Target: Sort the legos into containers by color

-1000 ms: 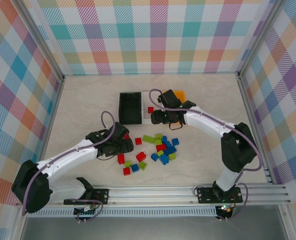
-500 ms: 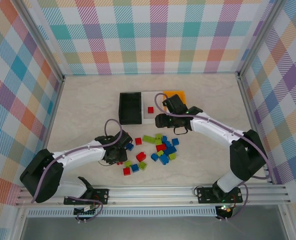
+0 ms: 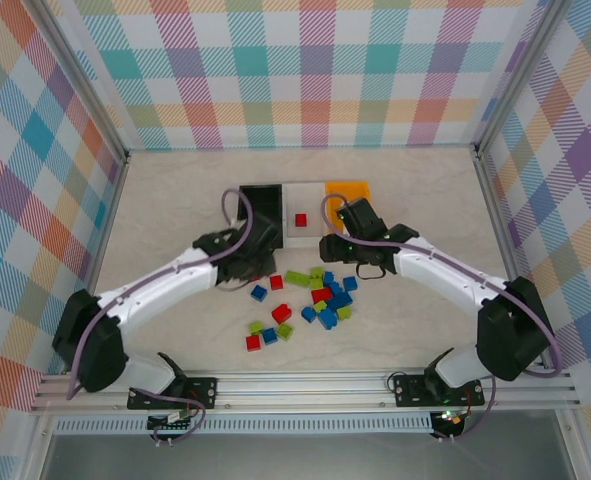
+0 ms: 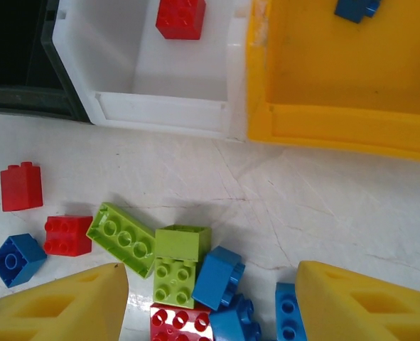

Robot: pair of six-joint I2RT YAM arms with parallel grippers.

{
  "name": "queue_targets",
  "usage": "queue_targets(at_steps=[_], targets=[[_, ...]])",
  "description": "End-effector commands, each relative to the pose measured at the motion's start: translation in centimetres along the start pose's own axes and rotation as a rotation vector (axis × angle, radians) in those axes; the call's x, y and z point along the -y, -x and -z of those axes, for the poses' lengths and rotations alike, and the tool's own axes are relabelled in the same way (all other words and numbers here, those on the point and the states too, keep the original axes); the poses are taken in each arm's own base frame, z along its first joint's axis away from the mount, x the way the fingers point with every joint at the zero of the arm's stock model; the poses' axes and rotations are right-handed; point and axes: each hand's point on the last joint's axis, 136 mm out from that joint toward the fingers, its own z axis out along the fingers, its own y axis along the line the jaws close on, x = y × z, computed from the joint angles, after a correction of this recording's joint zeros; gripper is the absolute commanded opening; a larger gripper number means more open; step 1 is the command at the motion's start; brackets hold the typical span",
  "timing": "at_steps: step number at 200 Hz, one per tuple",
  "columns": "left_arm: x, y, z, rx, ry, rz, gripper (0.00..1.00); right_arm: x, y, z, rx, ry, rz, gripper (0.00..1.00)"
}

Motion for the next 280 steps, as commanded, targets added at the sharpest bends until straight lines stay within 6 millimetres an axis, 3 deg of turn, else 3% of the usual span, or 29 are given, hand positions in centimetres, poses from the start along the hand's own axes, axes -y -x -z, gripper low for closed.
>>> queue_targets(at_steps=[1, 43, 47, 67, 89, 101, 122, 135, 151, 180, 202, 233, 280], targets=[[2.8, 4.0, -1.1, 0.067, 0.023, -0.076, 0.26, 1.1, -0.6, 0.5, 0.016, -0.030, -0.034, 0.64], [7.6, 8.7, -6.8, 0.039, 0.047, -0.116, 0.25, 2.2, -2.4, 0.9, -0.006, -0.050, -0.052, 0.64], [8.1, 9.5, -6.6, 0.048, 0.042, -0.119, 0.25, 2.3, -2.5, 0.9, -0.006, -0.049, -0.054, 0.64], [8.4, 10.5, -9.5, 0.022, 0.107, -0.127, 0.24, 2.4, -2.9, 1.2, -0.006, -0.043, -0.062, 0.65], [8.6, 11.3, -11.4, 0.008, 0.124, -0.118, 0.25, 2.3, -3.0, 1.5, 0.001, -0.033, -0.065, 0.65], [8.8, 11.6, -11.9, 0.013, 0.129, -0.116, 0.33, 2.3, -3.1, 1.5, -0.001, -0.029, -0.064, 0.65], [9.5, 11.9, -12.1, 0.015, 0.110, -0.112, 0.56, 2.3, -3.2, 1.8, -0.001, -0.023, -0.066, 0.66], [10.1, 12.2, -11.5, 0.019, 0.081, -0.102, 0.67, 2.1, -3.2, 2.1, 0.007, -0.013, -0.066, 0.67], [11.0, 12.8, -9.7, 0.042, 0.039, -0.087, 0.73, 2.1, -3.0, 2.5, 0.017, -0.009, -0.067, 0.68], [12.6, 13.7, -4.2, 0.128, -0.078, -0.066, 0.86, 1.9, -3.2, 2.9, 0.007, 0.002, -0.064, 0.67], [12.4, 12.7, -0.1, 0.175, -0.160, -0.056, 1.00, 1.7, -4.2, 2.2, -0.041, 0.018, -0.064, 0.64], [8.4, 8.5, 3.0, 0.188, -0.207, -0.019, 1.00, -0.3, -7.2, 0.9, -0.170, 0.111, -0.011, 0.62], [-2.2, 1.6, 4.7, 0.198, -0.093, 0.045, 1.00, -6.6, -12.5, 0.1, -0.303, 0.206, 0.280, 0.53]])
